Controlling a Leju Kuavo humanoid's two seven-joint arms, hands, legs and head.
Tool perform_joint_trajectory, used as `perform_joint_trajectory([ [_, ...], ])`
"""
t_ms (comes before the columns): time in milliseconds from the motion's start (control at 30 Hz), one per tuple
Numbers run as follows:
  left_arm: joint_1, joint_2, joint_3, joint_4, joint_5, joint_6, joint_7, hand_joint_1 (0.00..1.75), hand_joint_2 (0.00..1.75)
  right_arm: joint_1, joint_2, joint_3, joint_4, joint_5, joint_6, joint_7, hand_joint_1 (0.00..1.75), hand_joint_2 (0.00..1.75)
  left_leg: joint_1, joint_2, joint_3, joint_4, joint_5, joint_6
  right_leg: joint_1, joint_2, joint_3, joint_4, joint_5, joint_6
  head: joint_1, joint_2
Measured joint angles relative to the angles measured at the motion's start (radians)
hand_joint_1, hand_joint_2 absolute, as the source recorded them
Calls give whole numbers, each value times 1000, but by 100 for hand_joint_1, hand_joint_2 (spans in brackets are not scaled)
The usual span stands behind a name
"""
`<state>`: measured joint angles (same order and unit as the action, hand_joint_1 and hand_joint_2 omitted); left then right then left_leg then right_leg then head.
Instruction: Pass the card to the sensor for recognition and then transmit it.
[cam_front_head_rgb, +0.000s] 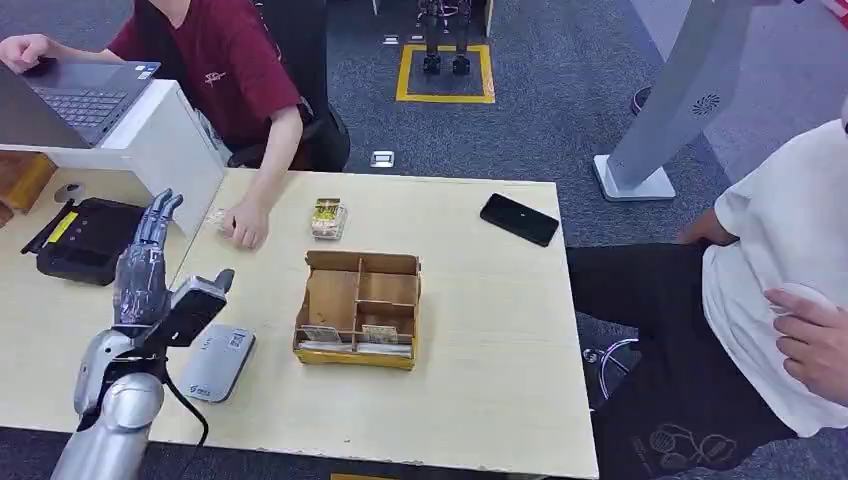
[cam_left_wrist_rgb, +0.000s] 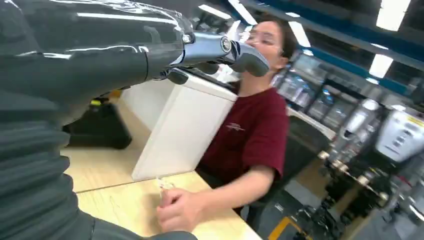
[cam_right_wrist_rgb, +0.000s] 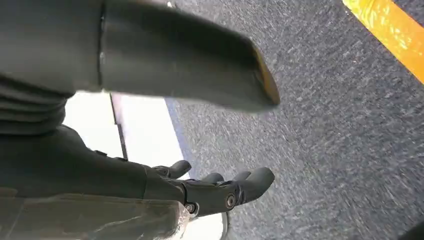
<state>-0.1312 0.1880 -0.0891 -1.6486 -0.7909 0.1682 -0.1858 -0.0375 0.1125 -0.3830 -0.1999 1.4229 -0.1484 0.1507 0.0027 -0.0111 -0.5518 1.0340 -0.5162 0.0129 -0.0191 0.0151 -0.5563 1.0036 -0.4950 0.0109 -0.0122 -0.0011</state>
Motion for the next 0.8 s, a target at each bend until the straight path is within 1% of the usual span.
perform_joint_trajectory([
  [100, 76, 40, -84, -77, -108, 1, -6, 0, 175, 2, 0, -10, 0, -3, 0, 3, 0, 0, 0, 0, 0, 0, 0, 0, 0, 0, 0, 0, 0, 0, 0, 0],
  [133, 100, 55, -116, -99, -125, 0, -8, 0, 175, 2, 0, -12, 0, -5, 0, 3, 0, 0, 0, 0, 0, 0, 0, 0, 0, 0, 0, 0, 0, 0, 0, 0],
  [233, 152, 112, -200, -141, -161, -19, -14, 0, 175, 3, 0, -19, 0, -8, 0, 2, 0, 0, 0, 0, 0, 0, 0, 0, 0, 0, 0, 0, 0, 0, 0, 0],
  [267, 167, 139, -225, -154, -167, -19, -16, 0, 175, 3, 0, -23, 0, -9, 1, 2, 0, 0, 0, 0, 0, 0, 0, 0, 0, 0, 0, 0, 0, 0, 0, 0],
  [367, 205, 190, -280, -183, -172, -25, -24, 0, 175, 4, 0, -32, 0, -10, 2, 4, 0, 0, 0, 0, 0, 0, 0, 0, 0, 0, 0, 0, 0, 0, 0, 0],
  [400, 214, 201, -291, -188, -173, -25, -24, 0, 175, 3, 0, -33, 0, -10, 3, 4, 0, 0, 0, 0, 0, 0, 0, 0, 0, 0, 0, 0, 0, 0, 0, 0],
  [467, 222, 224, -320, -198, -193, -32, -23, 0, 175, 3, 0, -36, 0, -10, 3, 4, 0, 0, 0, 0, 0, 0, 0, 0, 0, -1, 0, 0, 0, 0, 0, 0],
  [533, 224, 245, -348, -202, -261, -31, 2, 0, 175, 3, 0, -37, 0, -8, 3, 4, 0, 0, 0, 0, 0, 0, 0, 0, 0, -1, 0, 0, 0, 0, 0, 0],
  [567, 223, 252, -356, -202, -278, -33, 10, 0, 175, 3, 0, -37, 0, -6, 4, 4, 0, 0, 0, 0, 0, 0, 0, 0, 0, -1, 0, 0, 0, 0, 0, 0],
  [600, 211, 276, -380, -201, -276, -44, 19, 0, 175, 3, 0, -37, 0, 2, 5, 6, 0, 0, 0, 0, 0, 0, 0, 0, 0, -1, 0, 0, 0, 0, 0, 0],
  [667, 186, 302, -400, -200, -252, -63, 19, 0, 175, 2, 0, -37, 0, 7, 6, 6, 0, 0, 0, -1, 0, 0, 0, 0, 0, -2, 0, 0, 0, 0, 0, 0],
  [733, 144, 325, -416, -194, -223, -108, 18, 0, 175, 1, 0, -37, 0, 11, 11, 6, 0, 0, 0, -1, 0, 0, 0, 0, 0, -2, 0, 0, 0, 0, 0, 0],
  [800, 119, 345, -426, -189, -206, -133, 16, 0, 175, -2, 0, -37, 0, 15, 18, 6, 0, 0, 0, 0, 1, 0, 1, -1, 0, -1, 0, 0, 1, -1, 0, 0],
])
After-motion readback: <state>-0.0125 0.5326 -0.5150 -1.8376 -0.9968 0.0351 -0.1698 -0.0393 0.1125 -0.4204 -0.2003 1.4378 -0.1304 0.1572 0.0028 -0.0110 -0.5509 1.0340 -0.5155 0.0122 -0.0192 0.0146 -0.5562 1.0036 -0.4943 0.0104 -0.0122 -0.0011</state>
